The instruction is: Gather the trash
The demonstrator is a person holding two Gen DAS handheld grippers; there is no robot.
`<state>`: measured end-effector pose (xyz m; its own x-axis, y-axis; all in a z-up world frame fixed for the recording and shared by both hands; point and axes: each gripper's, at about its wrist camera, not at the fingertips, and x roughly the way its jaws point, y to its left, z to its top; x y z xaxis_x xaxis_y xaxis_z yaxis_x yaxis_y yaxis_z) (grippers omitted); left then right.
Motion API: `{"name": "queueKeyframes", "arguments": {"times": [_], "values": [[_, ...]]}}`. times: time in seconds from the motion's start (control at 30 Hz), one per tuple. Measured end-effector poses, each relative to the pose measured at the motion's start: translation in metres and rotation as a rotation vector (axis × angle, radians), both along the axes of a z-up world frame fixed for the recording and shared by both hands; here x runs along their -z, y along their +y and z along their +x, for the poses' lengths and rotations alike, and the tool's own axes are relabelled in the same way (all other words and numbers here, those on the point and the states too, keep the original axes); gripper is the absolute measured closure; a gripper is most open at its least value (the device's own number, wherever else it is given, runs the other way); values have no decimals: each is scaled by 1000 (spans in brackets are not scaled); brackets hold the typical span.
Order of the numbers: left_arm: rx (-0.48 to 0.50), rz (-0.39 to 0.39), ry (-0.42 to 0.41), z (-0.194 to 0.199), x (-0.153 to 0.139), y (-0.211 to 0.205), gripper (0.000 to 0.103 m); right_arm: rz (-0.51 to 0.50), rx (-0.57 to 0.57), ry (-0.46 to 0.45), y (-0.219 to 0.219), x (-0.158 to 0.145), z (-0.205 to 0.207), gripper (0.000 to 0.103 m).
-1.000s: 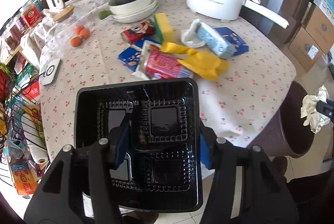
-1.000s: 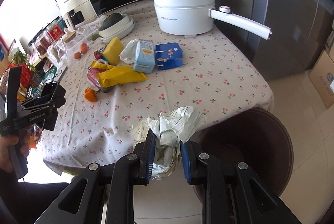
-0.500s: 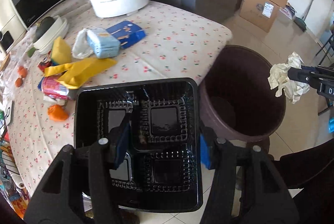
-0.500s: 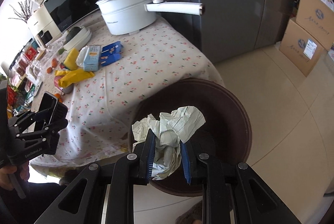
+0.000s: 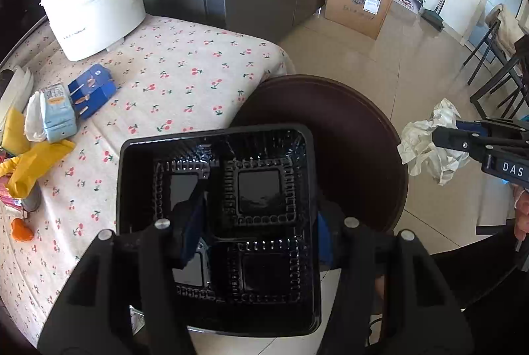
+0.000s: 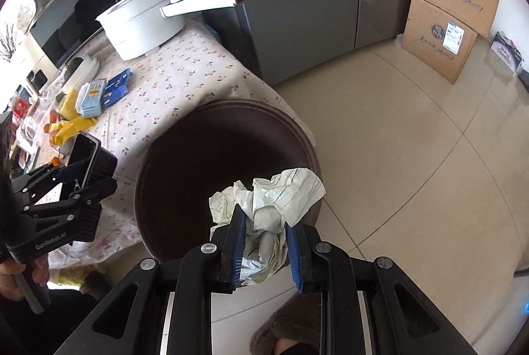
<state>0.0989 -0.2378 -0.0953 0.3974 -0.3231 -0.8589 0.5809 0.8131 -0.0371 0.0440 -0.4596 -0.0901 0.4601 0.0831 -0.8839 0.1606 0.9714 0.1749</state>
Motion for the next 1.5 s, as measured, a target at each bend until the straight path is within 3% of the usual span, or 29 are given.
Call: {"name": "queueKeyframes", "arguments": {"times": [0.17,0.2,0.27,0.9,1.03,1.13,1.23,1.37,1.5], "values": [[48,-33,4,1,6,-5,40,-1,6,3,-3,1,1,79],[36,-28,-1,1,6,-4,36,-2,4,3,-2,1,1,79],[8,-37,-15,0,2,1,15,-4,0,4,-1,2,2,79],[-224,-18,5,0,-14,114,11,-51,-72,13,44,-2,32,78],[-252,2,21,-13,-5,139,11,-50,-104,13,58,-2,38,78],[-268,39,63,-25,17,153,10,-50,-139,8,70,-3,41,78],[-313,50,158,-38,52,172,10,-52,-161,5,77,-2,39,78],[-368,103,272,-55,116,189,10,-43,-160,18,77,2,36,78],[-470,153,382,-67,199,200,11,-46,-167,33,76,8,35,78]]}}
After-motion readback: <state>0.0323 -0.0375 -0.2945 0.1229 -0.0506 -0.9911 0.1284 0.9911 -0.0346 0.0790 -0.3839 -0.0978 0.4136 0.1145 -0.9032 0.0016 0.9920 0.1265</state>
